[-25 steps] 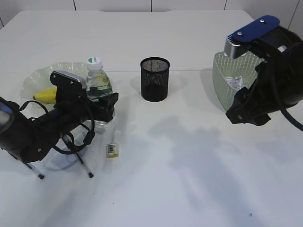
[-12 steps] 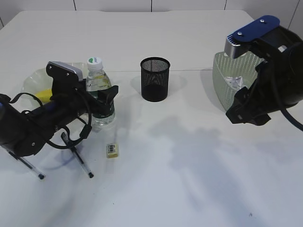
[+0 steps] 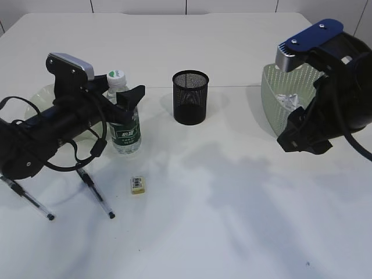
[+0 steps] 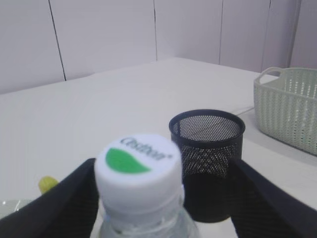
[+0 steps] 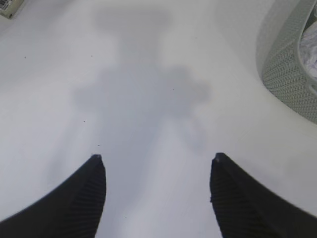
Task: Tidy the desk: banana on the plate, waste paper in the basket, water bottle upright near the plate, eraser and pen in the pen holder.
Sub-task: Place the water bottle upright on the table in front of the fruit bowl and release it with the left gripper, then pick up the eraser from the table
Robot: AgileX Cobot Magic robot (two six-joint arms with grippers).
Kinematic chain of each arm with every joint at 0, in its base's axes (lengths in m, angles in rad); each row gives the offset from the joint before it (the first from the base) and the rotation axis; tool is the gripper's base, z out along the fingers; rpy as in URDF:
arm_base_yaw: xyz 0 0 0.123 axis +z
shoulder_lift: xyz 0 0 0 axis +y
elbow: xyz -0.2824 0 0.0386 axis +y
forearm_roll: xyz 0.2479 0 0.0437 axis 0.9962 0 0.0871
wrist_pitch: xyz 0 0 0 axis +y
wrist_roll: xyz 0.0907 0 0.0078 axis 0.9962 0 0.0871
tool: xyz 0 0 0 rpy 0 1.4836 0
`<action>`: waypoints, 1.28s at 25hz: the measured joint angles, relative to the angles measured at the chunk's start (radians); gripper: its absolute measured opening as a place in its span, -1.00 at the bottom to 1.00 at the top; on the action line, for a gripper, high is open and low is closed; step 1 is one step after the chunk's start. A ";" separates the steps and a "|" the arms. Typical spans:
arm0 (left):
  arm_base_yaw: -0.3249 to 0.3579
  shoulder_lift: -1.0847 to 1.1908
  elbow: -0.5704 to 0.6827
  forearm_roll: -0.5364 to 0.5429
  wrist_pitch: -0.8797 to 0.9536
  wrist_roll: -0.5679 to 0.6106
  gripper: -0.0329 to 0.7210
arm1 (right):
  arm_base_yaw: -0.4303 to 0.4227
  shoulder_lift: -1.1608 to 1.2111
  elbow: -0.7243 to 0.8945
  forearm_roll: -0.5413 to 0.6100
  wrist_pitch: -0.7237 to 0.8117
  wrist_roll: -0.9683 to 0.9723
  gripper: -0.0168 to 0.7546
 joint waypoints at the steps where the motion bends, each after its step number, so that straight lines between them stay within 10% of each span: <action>1: 0.000 -0.011 0.002 0.008 0.000 0.000 0.56 | 0.000 0.000 0.000 0.000 0.000 0.000 0.33; 11: 0.000 -0.178 0.002 0.026 0.116 0.000 0.56 | 0.000 0.000 0.000 0.000 0.000 0.000 0.33; 32: 0.013 -0.795 0.007 -0.101 1.546 -0.205 0.42 | 0.000 0.000 -0.005 0.045 0.081 0.015 0.33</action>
